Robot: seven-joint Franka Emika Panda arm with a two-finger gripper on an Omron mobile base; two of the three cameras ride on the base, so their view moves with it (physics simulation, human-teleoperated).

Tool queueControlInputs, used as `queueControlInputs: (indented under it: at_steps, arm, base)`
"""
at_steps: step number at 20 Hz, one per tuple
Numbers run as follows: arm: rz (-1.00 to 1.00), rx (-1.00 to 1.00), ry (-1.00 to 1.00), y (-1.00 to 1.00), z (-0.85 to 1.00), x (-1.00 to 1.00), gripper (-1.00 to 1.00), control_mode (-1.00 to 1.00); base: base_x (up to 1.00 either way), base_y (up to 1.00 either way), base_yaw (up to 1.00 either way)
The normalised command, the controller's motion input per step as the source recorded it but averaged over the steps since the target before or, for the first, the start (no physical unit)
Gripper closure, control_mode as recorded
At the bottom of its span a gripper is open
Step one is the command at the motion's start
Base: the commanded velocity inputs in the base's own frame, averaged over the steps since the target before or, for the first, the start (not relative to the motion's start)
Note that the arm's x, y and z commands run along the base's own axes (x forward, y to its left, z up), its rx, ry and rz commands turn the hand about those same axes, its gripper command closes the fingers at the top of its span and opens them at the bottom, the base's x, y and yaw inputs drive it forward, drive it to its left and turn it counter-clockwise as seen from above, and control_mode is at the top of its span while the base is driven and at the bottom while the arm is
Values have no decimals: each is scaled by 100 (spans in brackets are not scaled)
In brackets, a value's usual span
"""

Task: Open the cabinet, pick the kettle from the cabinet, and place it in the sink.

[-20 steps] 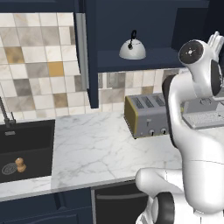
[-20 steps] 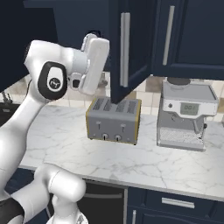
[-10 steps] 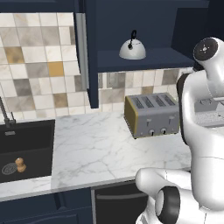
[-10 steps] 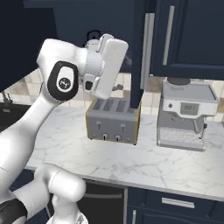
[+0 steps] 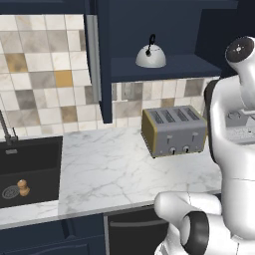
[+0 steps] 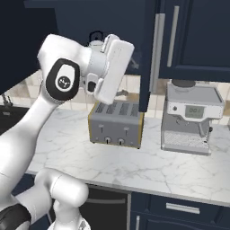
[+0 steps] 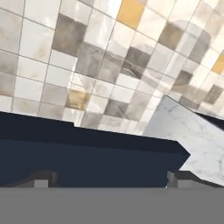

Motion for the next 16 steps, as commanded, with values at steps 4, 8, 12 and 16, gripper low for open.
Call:
queueControlInputs:
  at_steps: [4, 8, 12, 16]
  arm:
    - [32, -7, 1, 38, 1, -13, -100, -100]
    - [43, -17, 6, 44, 7, -20, -100, -100]
    - [53, -22, 12, 46, 9, -21, -100, -100]
    - [66, -24, 14, 41, 11, -22, -100, -100]
  base:
    - [0, 0, 0]
    - [0, 0, 0]
    - [0, 0, 0]
    - [0, 0, 0]
